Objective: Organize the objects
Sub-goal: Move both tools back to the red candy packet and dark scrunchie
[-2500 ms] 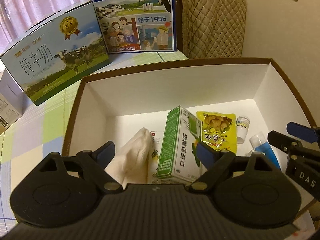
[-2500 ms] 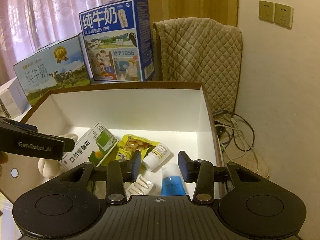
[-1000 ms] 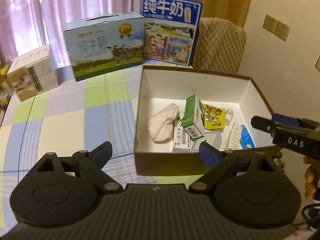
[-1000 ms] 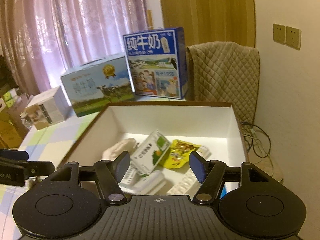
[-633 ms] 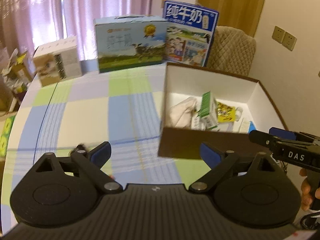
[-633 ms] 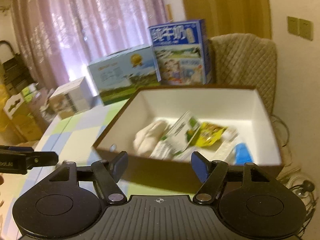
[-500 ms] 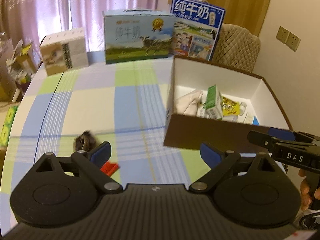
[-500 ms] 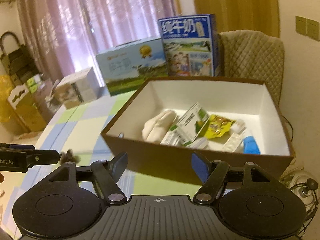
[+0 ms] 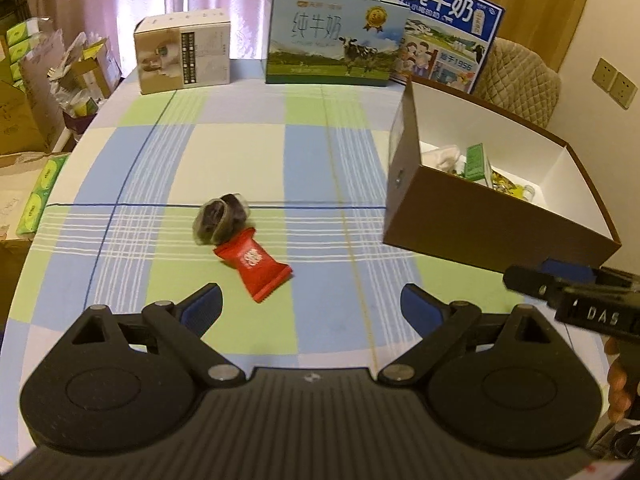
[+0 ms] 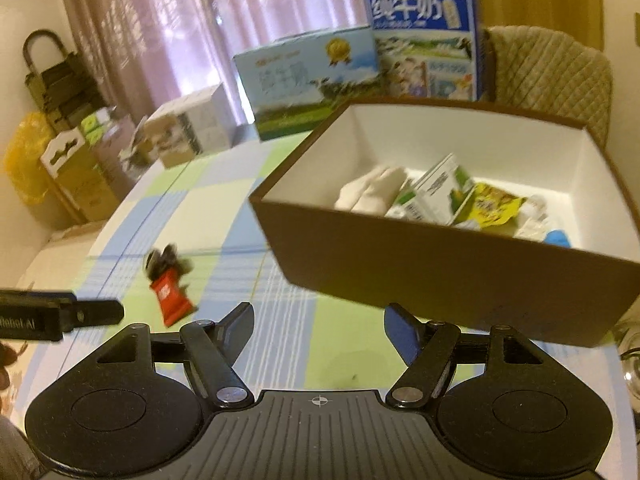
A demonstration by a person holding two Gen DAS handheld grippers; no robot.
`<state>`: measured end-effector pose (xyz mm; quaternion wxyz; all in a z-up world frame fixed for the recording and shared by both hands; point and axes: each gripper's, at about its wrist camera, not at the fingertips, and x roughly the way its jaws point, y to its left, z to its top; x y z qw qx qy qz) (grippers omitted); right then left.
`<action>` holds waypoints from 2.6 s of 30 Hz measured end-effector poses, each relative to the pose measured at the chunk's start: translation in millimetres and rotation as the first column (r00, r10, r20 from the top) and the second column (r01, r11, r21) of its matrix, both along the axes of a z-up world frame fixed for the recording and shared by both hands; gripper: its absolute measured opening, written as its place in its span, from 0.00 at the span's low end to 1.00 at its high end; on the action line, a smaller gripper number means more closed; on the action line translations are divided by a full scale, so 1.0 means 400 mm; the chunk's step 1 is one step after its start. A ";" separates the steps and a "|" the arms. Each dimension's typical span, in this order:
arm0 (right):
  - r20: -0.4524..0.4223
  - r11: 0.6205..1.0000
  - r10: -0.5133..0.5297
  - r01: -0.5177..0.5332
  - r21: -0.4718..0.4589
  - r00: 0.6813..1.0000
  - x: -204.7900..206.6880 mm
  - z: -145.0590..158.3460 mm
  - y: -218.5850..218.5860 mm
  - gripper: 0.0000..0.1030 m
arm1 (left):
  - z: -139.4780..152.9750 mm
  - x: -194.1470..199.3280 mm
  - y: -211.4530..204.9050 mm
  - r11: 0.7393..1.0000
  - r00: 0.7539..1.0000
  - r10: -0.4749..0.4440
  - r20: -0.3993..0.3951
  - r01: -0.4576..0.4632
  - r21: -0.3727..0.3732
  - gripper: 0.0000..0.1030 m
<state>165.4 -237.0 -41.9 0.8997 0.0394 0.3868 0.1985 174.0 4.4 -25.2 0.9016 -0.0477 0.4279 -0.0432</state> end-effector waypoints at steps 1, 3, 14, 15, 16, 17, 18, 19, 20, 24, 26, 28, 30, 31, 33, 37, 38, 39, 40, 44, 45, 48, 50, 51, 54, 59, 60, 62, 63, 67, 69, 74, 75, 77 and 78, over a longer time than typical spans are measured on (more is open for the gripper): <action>-0.004 1.000 0.006 -0.006 0.001 1.000 0.000 -0.007 0.006 0.67 | -0.005 0.000 0.006 1.000 1.000 0.006 -0.002 -0.006 0.003 0.91; -0.019 1.000 0.017 -0.018 -0.004 1.000 0.002 -0.019 0.016 0.67 | -0.020 -0.001 0.018 1.000 1.000 0.022 -0.013 -0.022 0.009 0.91; -0.059 0.998 0.060 -0.061 -0.008 0.996 0.019 -0.039 0.089 0.67 | -0.084 -0.003 0.050 0.997 0.997 0.041 -0.064 -0.036 0.070 0.91; -0.061 0.998 0.066 -0.067 -0.011 0.996 0.019 -0.042 0.096 0.67 | -0.089 -0.003 0.053 0.996 0.996 0.045 -0.072 -0.040 0.079 0.91; -0.063 0.997 0.072 -0.073 -0.014 0.995 0.018 -0.044 0.103 0.67 | -0.094 -0.005 0.057 0.995 0.996 0.049 -0.077 -0.043 0.088 0.91; -0.065 0.997 0.078 -0.079 -0.016 0.995 0.020 -0.044 0.111 0.67 | -0.097 -0.006 0.061 0.995 0.996 0.048 -0.078 -0.041 0.091 0.91; -0.067 0.996 0.085 -0.086 -0.017 0.994 0.020 -0.046 0.118 0.67 | -0.100 -0.008 0.066 0.995 0.996 0.048 -0.081 -0.041 0.094 0.91; -0.067 0.996 0.091 -0.092 -0.018 0.994 0.020 -0.048 0.124 0.67 | -0.104 -0.009 0.071 0.994 0.995 0.055 -0.085 -0.046 0.101 0.91; -0.069 0.995 0.095 -0.096 -0.020 0.993 0.020 -0.050 0.130 0.67 | -0.108 -0.010 0.076 0.993 0.994 0.059 -0.088 -0.049 0.105 0.91; -0.087 0.994 0.100 -0.104 -0.034 0.991 0.022 -0.065 0.149 0.67 | -0.111 -0.013 0.103 0.993 0.992 0.076 -0.097 -0.067 0.101 0.91; -0.091 0.994 0.102 -0.105 -0.037 0.991 0.022 -0.067 0.157 0.67 | -0.109 -0.013 0.113 0.992 0.992 0.087 -0.096 -0.078 0.096 0.91; -0.097 0.994 0.103 -0.107 -0.036 0.990 0.023 -0.071 0.166 0.67 | -0.105 -0.013 0.121 0.993 0.992 0.091 -0.092 -0.083 0.088 0.91; -0.105 0.993 0.108 -0.112 -0.032 0.989 0.024 -0.075 0.178 0.67 | -0.103 -0.011 0.128 0.993 0.991 0.095 -0.090 -0.088 0.082 0.91; -0.111 0.993 0.110 -0.114 -0.032 0.988 0.025 -0.078 0.185 0.67 | -0.103 -0.010 0.131 0.993 0.991 0.098 -0.090 -0.090 0.081 0.91; -0.115 0.992 0.120 -0.124 -0.032 0.986 0.027 -0.082 0.202 0.67 | -0.105 -0.008 0.140 0.992 0.990 0.103 -0.092 -0.096 0.078 0.91; -0.113 0.988 0.148 -0.153 -0.034 0.983 0.030 -0.097 0.234 0.67 | -0.107 -0.001 0.166 0.991 0.988 0.123 -0.096 -0.116 0.072 0.91; -0.110 0.987 0.155 -0.159 -0.032 0.982 0.030 -0.100 0.241 0.67 | -0.109 0.001 0.172 0.990 0.987 0.129 -0.098 -0.122 0.071 0.91; -0.108 0.985 0.164 -0.168 -0.029 0.980 0.031 -0.104 0.248 0.67 | -0.110 0.004 0.179 0.989 0.985 0.136 -0.102 -0.130 0.070 0.91; -0.108 0.984 0.172 -0.176 -0.027 0.979 0.031 -0.106 0.256 0.67 | -0.110 0.006 0.186 0.988 0.984 0.145 -0.102 -0.139 0.068 0.91; -0.090 0.977 0.209 -0.212 -0.022 0.974 0.031 -0.117 0.280 0.67 | -0.108 0.017 0.209 0.984 0.980 0.174 -0.100 -0.168 0.067 0.91; -0.087 0.974 0.221 -0.223 -0.024 0.972 0.032 -0.120 0.288 0.67 | -0.108 0.020 0.214 0.983 0.979 0.179 -0.100 -0.173 0.065 0.91; -0.077 0.967 0.249 -0.252 -0.040 0.965 0.038 -0.128 0.317 0.67 | -0.110 0.027 0.225 0.981 0.976 0.189 -0.105 -0.182 0.069 0.91; -0.072 0.963 0.264 -0.267 -0.046 0.962 0.044 -0.132 0.336 0.67 | -0.114 0.033 0.232 0.979 0.975 0.194 -0.108 -0.187 0.078 0.91; -0.067 0.961 0.269 -0.273 -0.043 0.961 0.047 -0.133 0.345 0.67 | -0.117 0.036 0.235 0.978 0.974 0.200 -0.110 -0.191 0.084 0.91; -0.059 0.955 0.290 -0.293 -0.040 0.955 0.057 -0.137 0.373 0.67 | -0.124 0.048 0.246 0.976 0.971 0.208 -0.115 -0.198 0.094 0.91; -0.035 0.937 0.342 -0.343 -0.060 0.939 0.073 -0.151 0.428 0.66 | -0.130 0.074 0.270 0.972 0.971 0.216 -0.108 -0.203 0.119 0.91; -0.030 0.934 0.351 -0.352 -0.062 0.936 0.075 -0.155 0.435 0.65 | -0.130 0.078 0.278 0.970 0.969 0.225 -0.107 -0.212 0.120 0.91; -0.018 0.928 0.366 -0.366 -0.072 0.930 0.081 -0.162 0.455 0.63 | -0.132 0.082 0.291 0.967 0.965 0.240 -0.109 -0.227 0.113 0.91; -0.013 0.925 0.374 -0.373 -0.075 0.927 0.084 -0.166 0.462 0.61 | -0.134 0.083 0.296 0.966 0.964 0.243 -0.110 -0.231 0.111 0.91; -0.001 0.911 0.402 -0.400 -0.098 0.916 0.099 -0.189 0.497 0.58 | -0.143 0.090 0.304 0.962 0.959 0.257 -0.117 -0.242 0.127 0.91; 0.004 0.909 0.405 -0.401 -0.115 0.915 0.104 -0.201 0.511 0.57 | -0.147 0.094 0.309 0.960 0.957 0.265 -0.116 -0.250 0.124 0.91; 0.003 0.899 0.419 -0.414 -0.142 0.908 0.118 -0.229 0.531 0.53 | -0.163 0.113 0.321 0.954 0.950 0.286 -0.127 -0.271 0.124 0.91; 0.005 0.897 0.422 -0.417 -0.146 0.907 0.120 -0.234 0.535 0.51 | -0.165 0.118 0.323 0.953 0.948 0.290 -0.129 -0.275 0.124 0.91; 0.005 0.893 0.427 -0.421 -0.156 0.904 0.123 -0.241 0.541 0.49 | -0.167 0.123 0.326 0.952 0.948 0.294 -0.125 -0.279 0.125 0.91; 0.005 0.892 0.427 -0.420 -0.165 0.904 0.126 -0.246 0.545 0.48 | -0.168 0.126 0.326 0.952 0.948 0.294 -0.121 -0.279 0.127 0.91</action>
